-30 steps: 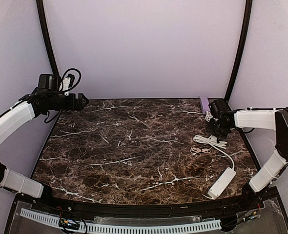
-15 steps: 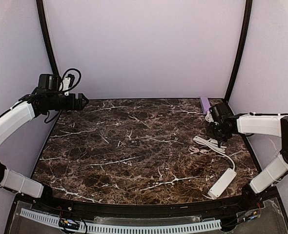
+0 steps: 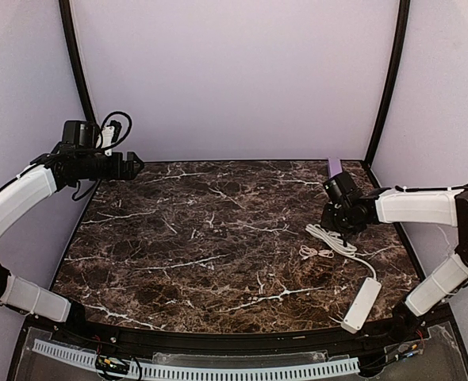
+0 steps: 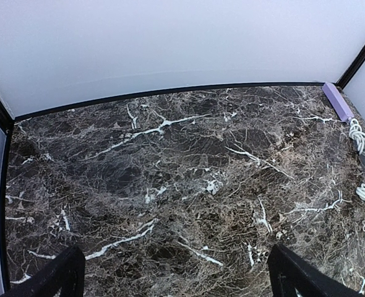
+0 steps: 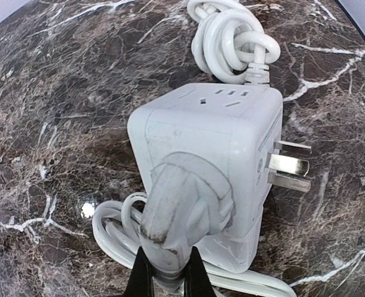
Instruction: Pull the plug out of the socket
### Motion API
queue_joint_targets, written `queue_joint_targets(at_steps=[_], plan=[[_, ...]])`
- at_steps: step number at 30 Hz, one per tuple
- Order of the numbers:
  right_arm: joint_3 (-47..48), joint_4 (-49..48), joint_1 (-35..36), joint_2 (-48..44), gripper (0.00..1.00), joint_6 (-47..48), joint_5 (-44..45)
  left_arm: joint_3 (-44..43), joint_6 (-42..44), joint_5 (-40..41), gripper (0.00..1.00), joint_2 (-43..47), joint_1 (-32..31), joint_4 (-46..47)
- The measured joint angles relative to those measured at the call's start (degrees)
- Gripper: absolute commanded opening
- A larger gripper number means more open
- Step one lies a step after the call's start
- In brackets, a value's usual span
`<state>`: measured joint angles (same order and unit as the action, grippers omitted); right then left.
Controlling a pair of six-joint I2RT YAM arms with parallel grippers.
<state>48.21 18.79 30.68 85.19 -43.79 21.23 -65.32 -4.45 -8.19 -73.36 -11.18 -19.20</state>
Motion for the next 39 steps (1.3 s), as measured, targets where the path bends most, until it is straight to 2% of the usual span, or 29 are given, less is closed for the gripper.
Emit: queue_joint_targets(at_steps=[4,5,10,13,16,22,29,39], plan=[[1.6,0.2,2.1,2.1,0.00,0.0,0.5,0.0,0.0,0.0,0.99,0.0,0.0,0.0],[2.0,0.3,2.3,2.5,0.03,0.0,0.9,0.0,0.0,0.0,0.99,0.0,0.0,0.0],[3.0,1.6,2.8,3.1,0.40,0.0,1.9,0.0,0.0,0.0,0.99,0.0,0.0,-0.2],[3.1,1.7,3.6,3.1,0.47,-0.7,2.6,0.0,0.0,0.0,0.99,0.0,0.0,-0.2],[3.1,1.8,4.1,3.1,0.47,-1.3,3.2,0.0,0.0,-0.1,0.99,0.0,0.0,-0.2],[2.5,2.0,4.5,3.1,0.37,-4.5,5.2,0.0,0.0,-0.3,0.99,0.0,0.0,-0.2],[1.7,2.4,4.6,4.6,0.31,-9.3,6.8,0.0,0.0,-0.5,0.99,0.0,0.0,-0.2],[0.7,2.2,4.1,5.6,0.31,-12.7,8.4,0.0,0.0,-0.8,0.99,0.0,0.0,-0.2]])
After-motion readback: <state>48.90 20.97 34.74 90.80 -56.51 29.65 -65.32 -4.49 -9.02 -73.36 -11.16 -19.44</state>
